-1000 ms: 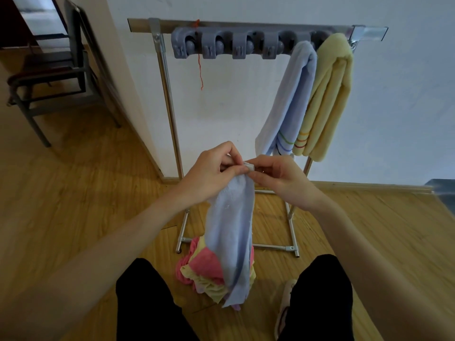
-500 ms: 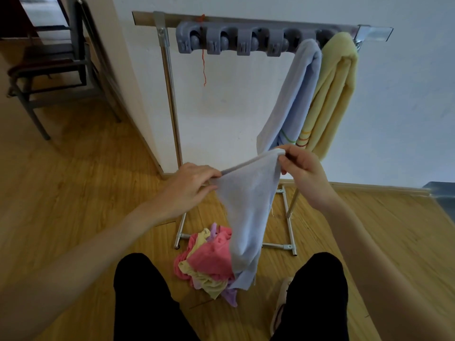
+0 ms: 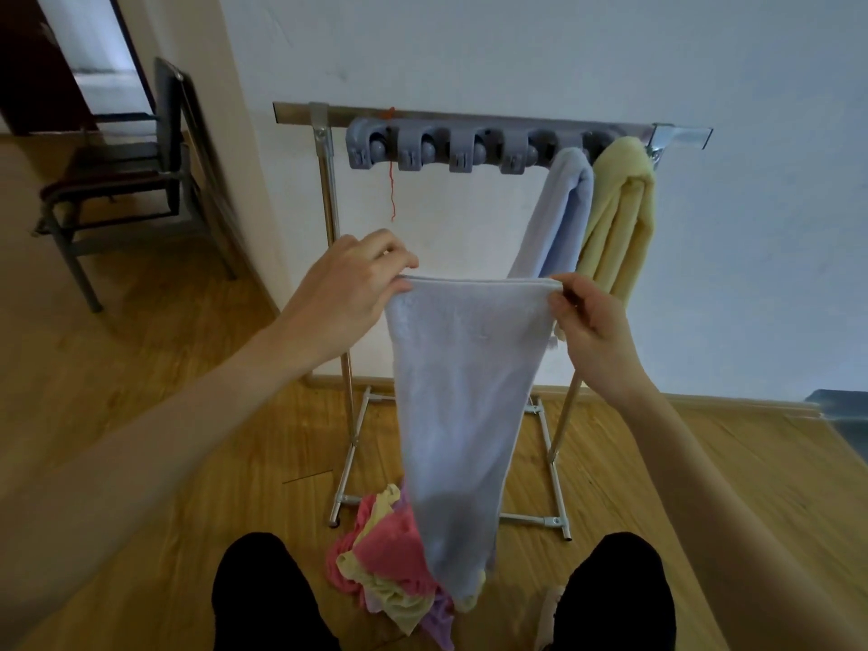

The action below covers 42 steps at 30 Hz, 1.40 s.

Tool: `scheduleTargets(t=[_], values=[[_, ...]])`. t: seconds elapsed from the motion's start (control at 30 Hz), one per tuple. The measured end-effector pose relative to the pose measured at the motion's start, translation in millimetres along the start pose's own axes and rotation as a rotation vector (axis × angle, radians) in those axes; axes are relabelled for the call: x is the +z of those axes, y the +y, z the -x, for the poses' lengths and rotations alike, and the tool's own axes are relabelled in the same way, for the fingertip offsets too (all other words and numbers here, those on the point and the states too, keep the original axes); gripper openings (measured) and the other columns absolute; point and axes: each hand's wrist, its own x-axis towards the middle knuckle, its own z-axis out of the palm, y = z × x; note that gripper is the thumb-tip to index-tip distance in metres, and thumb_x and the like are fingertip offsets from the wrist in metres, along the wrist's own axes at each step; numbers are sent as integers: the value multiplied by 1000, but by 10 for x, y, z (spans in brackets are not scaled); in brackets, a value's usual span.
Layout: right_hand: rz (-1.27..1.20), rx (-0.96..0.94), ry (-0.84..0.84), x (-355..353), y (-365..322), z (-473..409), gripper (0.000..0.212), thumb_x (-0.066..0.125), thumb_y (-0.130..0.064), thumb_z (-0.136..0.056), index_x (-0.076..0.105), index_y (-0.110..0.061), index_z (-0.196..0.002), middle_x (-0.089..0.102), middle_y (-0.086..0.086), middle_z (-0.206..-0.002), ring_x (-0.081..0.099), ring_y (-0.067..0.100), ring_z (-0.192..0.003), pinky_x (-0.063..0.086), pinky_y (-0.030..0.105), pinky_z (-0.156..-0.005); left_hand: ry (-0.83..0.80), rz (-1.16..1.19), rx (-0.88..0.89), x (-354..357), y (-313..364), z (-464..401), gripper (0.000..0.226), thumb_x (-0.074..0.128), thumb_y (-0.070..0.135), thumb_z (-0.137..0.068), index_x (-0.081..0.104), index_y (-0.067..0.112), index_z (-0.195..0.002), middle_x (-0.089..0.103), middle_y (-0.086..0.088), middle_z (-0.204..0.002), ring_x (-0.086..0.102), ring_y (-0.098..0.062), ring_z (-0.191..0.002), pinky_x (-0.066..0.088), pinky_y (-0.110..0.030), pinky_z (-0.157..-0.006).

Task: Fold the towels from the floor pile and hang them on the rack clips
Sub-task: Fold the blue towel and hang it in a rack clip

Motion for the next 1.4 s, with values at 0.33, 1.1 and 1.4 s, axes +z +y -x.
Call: scheduleTargets(t=[0.33, 1.1, 1.4], values=[[17, -46, 0, 137, -32, -100, 20, 43, -8, -99, 60, -7, -108, 57, -10, -87, 53, -8, -74, 40, 8, -70, 7, -31, -91, 85, -52, 52, 15, 61, 21, -91, 72, 12, -97, 67, 0, -94, 50, -17, -91, 36, -27, -77], [61, 81, -91, 396, 118, -210, 25, 39, -4, -99, 62, -1, -107, 58, -4, -85, 50, 0, -72, 37, 5, -65, -551, 282, 439, -140, 397, 116, 26, 51, 9, -90, 70, 10, -108, 65, -3, -88, 57, -14, -81, 40, -16, -71], [25, 6, -144, 384, 112, -136, 21, 44, 1, -96, 63, -1, -104, 65, 6, -96, 59, 16, -87, 46, 11, -74, -349, 141, 785, -48, 609, 40, 19, 77, 7, -76, 64, 9, -90, 66, -11, -89, 62, -24, -80, 57, -41, -74]])
